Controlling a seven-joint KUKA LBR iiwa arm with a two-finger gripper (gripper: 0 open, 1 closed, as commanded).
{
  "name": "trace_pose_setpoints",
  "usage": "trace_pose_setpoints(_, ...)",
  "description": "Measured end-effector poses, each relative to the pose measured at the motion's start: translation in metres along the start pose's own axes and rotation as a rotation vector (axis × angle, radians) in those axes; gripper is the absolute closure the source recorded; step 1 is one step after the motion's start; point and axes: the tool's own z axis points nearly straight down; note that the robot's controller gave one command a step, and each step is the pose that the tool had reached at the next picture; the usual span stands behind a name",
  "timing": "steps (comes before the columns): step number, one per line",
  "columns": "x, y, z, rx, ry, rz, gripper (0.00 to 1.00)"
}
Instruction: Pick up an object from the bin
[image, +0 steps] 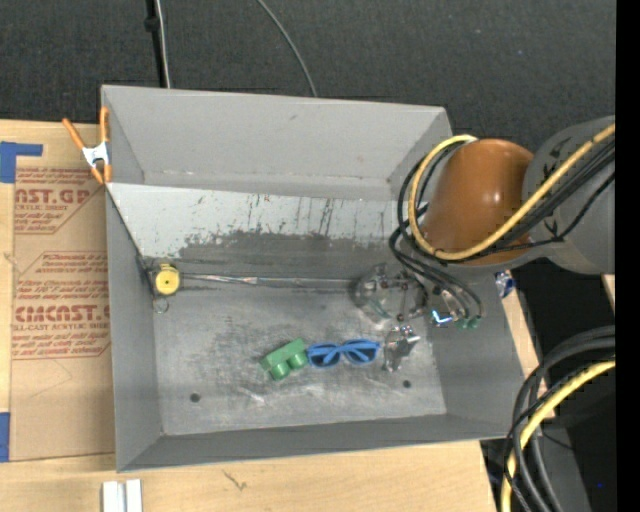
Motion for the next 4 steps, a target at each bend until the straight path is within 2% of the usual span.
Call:
trace_pose_setpoints(1, -0.033, -0.016, 0.082, 0.001, -0.001, -0.023, 0.00)
trace_pose_setpoints(2, 0.019, 0.008, 0.080, 0.008, -0.016, -0.120, 0.00)
trace_pose_setpoints(3, 0.018, 0.009, 0.079, 0.005, -0.010, -0.123, 1.00)
trace_pose_setpoints(4, 0.021, 0.015, -0.016, 0.002, 0.001, -0.379, 1.00)
